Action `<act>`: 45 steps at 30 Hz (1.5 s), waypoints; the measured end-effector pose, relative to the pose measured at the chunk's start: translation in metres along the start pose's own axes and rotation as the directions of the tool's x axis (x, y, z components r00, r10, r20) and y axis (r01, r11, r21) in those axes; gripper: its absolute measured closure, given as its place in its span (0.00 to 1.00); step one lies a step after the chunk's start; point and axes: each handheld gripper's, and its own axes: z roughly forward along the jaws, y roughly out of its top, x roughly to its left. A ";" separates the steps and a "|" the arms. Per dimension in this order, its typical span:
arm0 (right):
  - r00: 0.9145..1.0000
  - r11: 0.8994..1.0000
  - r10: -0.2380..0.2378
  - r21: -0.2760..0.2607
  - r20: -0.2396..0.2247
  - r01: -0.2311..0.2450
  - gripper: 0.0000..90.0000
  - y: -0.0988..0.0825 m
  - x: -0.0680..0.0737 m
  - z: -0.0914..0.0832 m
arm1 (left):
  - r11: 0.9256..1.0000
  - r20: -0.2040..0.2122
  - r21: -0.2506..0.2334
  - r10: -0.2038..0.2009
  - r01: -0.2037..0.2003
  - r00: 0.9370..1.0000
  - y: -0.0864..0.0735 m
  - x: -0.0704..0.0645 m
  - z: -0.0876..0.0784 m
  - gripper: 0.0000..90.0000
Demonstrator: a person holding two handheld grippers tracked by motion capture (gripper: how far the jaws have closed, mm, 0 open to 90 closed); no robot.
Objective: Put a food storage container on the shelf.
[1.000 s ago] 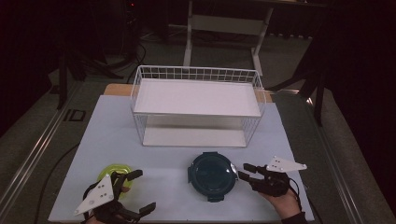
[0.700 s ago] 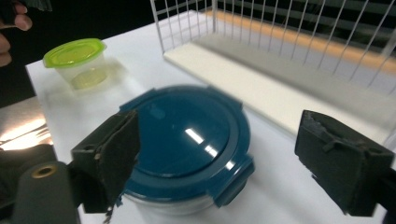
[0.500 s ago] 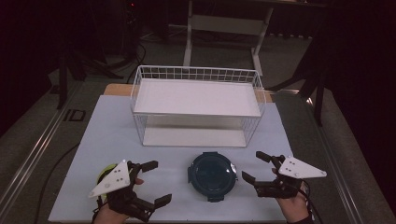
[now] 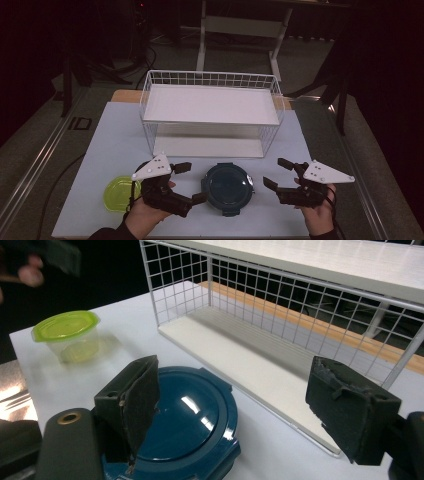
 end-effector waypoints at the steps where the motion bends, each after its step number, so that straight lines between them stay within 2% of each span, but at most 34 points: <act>1: 1.000 1.000 0.014 0.011 -0.015 -0.014 0.24 0.000 -0.001 0.001 | 1.000 -0.005 0.017 -0.018 0.018 1.000 -0.002 0.003 0.005 0.00; 4: 0.999 0.999 0.035 0.032 -0.023 -0.034 0.23 0.000 -0.001 0.003 | 0.995 -0.014 0.064 -0.071 0.071 0.997 -0.010 0.014 0.020 0.01; 7: 0.997 0.996 0.066 0.057 -0.045 -0.063 0.20 -0.002 0.000 0.008 | 0.987 -0.023 0.092 -0.129 0.130 0.991 -0.017 0.026 0.030 0.02; 11: 0.993 0.991 0.108 0.082 -0.049 -0.104 0.15 -0.006 -0.001 0.014 | 0.972 -0.030 0.133 -0.194 0.196 0.981 -0.025 0.041 0.038 0.03; 13: 0.990 0.988 0.132 0.091 -0.051 -0.127 0.14 -0.008 -0.002 0.017 | 0.962 -0.037 0.143 -0.229 0.232 0.973 -0.029 0.048 0.041 0.03; 14: 0.990 0.987 0.132 0.099 -0.046 -0.127 0.14 -0.010 -0.002 0.019 | 0.952 -0.042 0.155 -0.260 0.264 0.965 -0.031 0.052 0.043 0.04; 15: 0.989 0.985 0.139 0.110 -0.051 -0.133 0.14 -0.012 -0.003 0.020 | 0.939 -0.047 0.162 -0.301 0.305 0.952 -0.035 0.057 0.044 0.04; 16: 0.988 0.983 0.148 0.117 -0.052 -0.141 0.14 -0.014 -0.004 0.022 | 0.931 -0.052 0.168 -0.320 0.324 0.946 -0.036 0.060 0.046 0.04; 18: 0.986 0.980 0.159 0.127 -0.056 -0.151 0.12 -0.016 -0.004 0.025 | 0.904 -0.072 0.187 -0.378 0.385 0.923 -0.042 0.067 0.049 0.05; 20: 0.984 0.978 0.168 0.135 -0.054 -0.159 0.12 -0.018 -0.004 0.027 | 0.876 -0.092 0.216 -0.422 0.431 0.902 -0.047 0.072 0.052 0.05; 22: 0.978 0.973 0.195 0.143 -0.069 -0.183 0.11 -0.020 -0.005 0.029 | 0.856 -0.100 0.231 -0.453 0.463 0.886 -0.051 0.075 0.055 0.06; 24: 0.969 0.959 0.239 0.170 -0.063 -0.225 0.11 -0.022 -0.007 0.032 | 0.833 -0.101 0.238 -0.491 0.500 0.866 -0.054 0.077 0.057 0.07; 26: 0.961 0.948 0.270 0.189 -0.061 -0.255 0.11 -0.026 -0.009 0.035 | 0.814 -0.101 0.243 -0.519 0.527 0.849 -0.057 0.079 0.059 0.11; 28: 0.948 0.932 0.312 0.214 -0.066 -0.292 0.11 -0.031 -0.012 0.038 | 0.802 -0.098 0.251 -0.535 0.541 0.839 -0.060 0.080 0.061 0.13; 30: 0.927 0.909 0.367 0.240 -0.076 -0.340 0.11 -0.036 -0.015 0.042 | 0.795 -0.103 0.264 -0.539 0.545 0.836 -0.061 0.079 0.063 0.15; 31: 0.916 0.897 0.394 0.249 -0.077 -0.365 0.13 -0.038 -0.018 0.043 | 0.790 -0.098 0.269 -0.546 0.551 0.832 -0.062 0.080 0.064 0.16; 32: 0.906 0.885 0.416 0.261 -0.077 -0.385 0.14 -0.040 -0.020 0.045 | 0.783 -0.099 0.270 -0.556 0.560 0.825 -0.062 0.080 0.064 0.16; 33: 0.891 0.869 0.447 0.276 -0.079 -0.411 0.15 -0.043 -0.023 0.047 | 0.778 -0.097 0.273 -0.563 0.566 0.821 -0.062 0.081 0.064 0.18; 35: 0.870 0.846 0.486 0.298 -0.086 -0.443 0.16 -0.047 -0.026 0.050 | 0.766 -0.104 0.269 -0.580 0.584 0.808 -0.064 0.083 0.065 0.21; 36: 0.862 0.834 0.501 0.311 -0.079 -0.456 0.16 -0.049 -0.029 0.051 | 0.760 -0.108 0.269 -0.586 0.591 0.803 -0.065 0.083 0.065 0.23; 37: 0.857 0.826 0.510 0.322 -0.078 -0.462 0.17 -0.050 -0.030 0.053 | 0.754 -0.112 0.271 -0.593 0.599 0.797 -0.066 0.084 0.066 0.24; 38: 0.857 0.826 0.510 0.322 -0.078 -0.462 0.17 -0.050 -0.030 0.053 | 0.754 -0.112 0.271 -0.593 0.599 0.797 -0.066 0.084 0.066 0.26; 39: 0.849 0.816 0.524 0.332 -0.075 -0.474 0.17 -0.052 -0.031 0.054 | 0.739 -0.110 0.275 -0.611 0.615 0.784 -0.068 0.086 0.067 0.26; 40: 0.834 0.796 0.547 0.351 -0.069 -0.493 0.20 -0.054 -0.034 0.057 | 0.734 -0.108 0.281 -0.616 0.618 0.780 -0.069 0.086 0.067 0.26; 41: 0.824 0.783 0.563 0.359 -0.063 -0.508 0.20 -0.055 -0.035 0.059 | 0.730 -0.107 0.285 -0.619 0.620 0.778 -0.070 0.087 0.068 0.27; 42: 0.819 0.777 0.570 0.362 -0.061 -0.514 0.22 -0.055 -0.036 0.060 | 0.724 -0.110 0.288 -0.625 0.626 0.773 -0.070 0.087 0.068 0.29; 43: 0.812 0.768 0.580 0.374 -0.063 -0.519 0.23 -0.056 -0.037 0.061 | 0.716 -0.110 0.290 -0.634 0.635 0.765 -0.071 0.087 0.069 0.31; 45: 0.797 0.749 0.601 0.388 -0.058 -0.537 0.25 -0.055 -0.038 0.063 | 0.709 -0.109 0.293 -0.642 0.642 0.759 -0.071 0.087 0.069 0.34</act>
